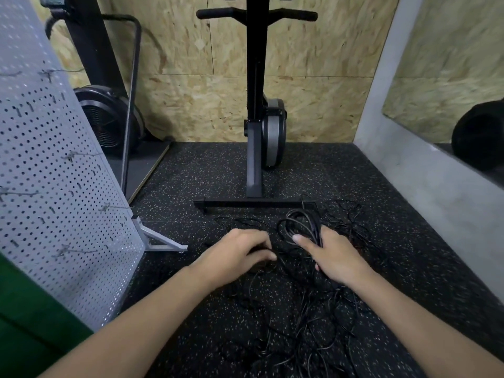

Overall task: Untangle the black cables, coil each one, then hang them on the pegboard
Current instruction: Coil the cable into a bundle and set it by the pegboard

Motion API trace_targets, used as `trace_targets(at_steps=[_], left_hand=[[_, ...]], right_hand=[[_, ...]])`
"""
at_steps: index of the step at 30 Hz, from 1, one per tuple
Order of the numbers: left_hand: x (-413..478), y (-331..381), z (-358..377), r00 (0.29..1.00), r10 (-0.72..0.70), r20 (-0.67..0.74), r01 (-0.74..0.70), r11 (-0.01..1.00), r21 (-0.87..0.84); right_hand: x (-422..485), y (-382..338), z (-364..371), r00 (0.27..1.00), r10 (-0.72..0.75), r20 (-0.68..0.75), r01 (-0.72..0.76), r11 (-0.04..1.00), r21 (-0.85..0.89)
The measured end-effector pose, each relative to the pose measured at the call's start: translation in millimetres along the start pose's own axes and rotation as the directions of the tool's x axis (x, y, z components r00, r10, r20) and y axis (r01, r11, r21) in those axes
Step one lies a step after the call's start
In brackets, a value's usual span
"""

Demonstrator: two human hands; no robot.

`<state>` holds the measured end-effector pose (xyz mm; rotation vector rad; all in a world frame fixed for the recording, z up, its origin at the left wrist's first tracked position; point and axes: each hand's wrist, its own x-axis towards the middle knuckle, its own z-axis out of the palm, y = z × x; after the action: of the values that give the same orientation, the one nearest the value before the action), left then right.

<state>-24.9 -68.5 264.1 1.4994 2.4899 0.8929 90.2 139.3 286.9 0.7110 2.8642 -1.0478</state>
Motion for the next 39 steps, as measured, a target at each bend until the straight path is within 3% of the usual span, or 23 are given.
trace_targets(at_steps=[4, 8, 11, 16, 21, 27, 30, 32, 33, 36, 39], left_hand=[[0.9, 3.9, -2.1, 0.958, -0.022, -0.286, -0.008, 0.995, -0.102], [-1.7, 4.0, -5.1, 0.933, -0.08, -0.352, 0.032, 0.99, -0.14], [-4.7, 2.3, -7.0, 0.926, -0.126, -0.355, 0.07, 0.983, -0.168], [-11.4, -4.1, -13.3, 0.937, -0.115, -0.33, 0.082, 0.99, -0.113], [-11.5, -12.6, -15.2, 0.939, -0.211, -0.272, 0.143, 0.957, -0.252], [-24.2, -43.6, -8.5, 0.953, -0.294, 0.079, 0.297, 0.843, -0.448], [-23.0, -43.6, -2.3, 0.952, -0.306, 0.03, 0.288, 0.854, -0.432], [-18.0, -35.1, 1.6, 0.935, -0.352, -0.046, 0.292, 0.836, -0.465], [-15.2, -27.2, 2.6, 0.918, -0.392, -0.058, 0.304, 0.79, -0.533], [-5.7, -0.1, 8.0, 0.87, -0.493, -0.012, 0.28, 0.513, -0.811], [1.8, 18.6, 9.9, 0.844, -0.535, 0.025, 0.248, 0.349, -0.904]], right_hand=[[-7.8, -16.6, 13.9, 0.986, -0.018, 0.168, 0.01, 0.999, 0.05], [-13.8, -27.3, 14.8, 0.95, -0.116, 0.289, 0.117, 0.993, 0.013], [-13.5, -28.4, 17.7, 0.916, -0.204, 0.346, 0.223, 0.975, -0.015], [-9.2, -25.2, 28.3, 0.907, -0.216, 0.361, 0.243, 0.97, -0.031], [-5.2, -23.9, 23.5, 0.909, -0.187, 0.373, 0.099, 0.965, 0.243], [-7.0, -19.2, 8.2, 0.925, -0.139, 0.353, -0.102, 0.806, 0.583], [-9.0, -19.5, 10.7, 0.944, -0.138, 0.298, -0.098, 0.748, 0.656], [-8.2, -18.9, 18.7, 0.966, -0.165, 0.202, 0.007, 0.791, 0.612], [-6.3, -18.5, 23.4, 0.975, -0.178, 0.132, 0.073, 0.82, 0.567], [-0.5, -20.0, 31.0, 0.981, -0.191, -0.038, 0.186, 0.861, 0.472], [1.7, -23.7, 34.2, 0.981, -0.164, -0.1, 0.192, 0.867, 0.46]])
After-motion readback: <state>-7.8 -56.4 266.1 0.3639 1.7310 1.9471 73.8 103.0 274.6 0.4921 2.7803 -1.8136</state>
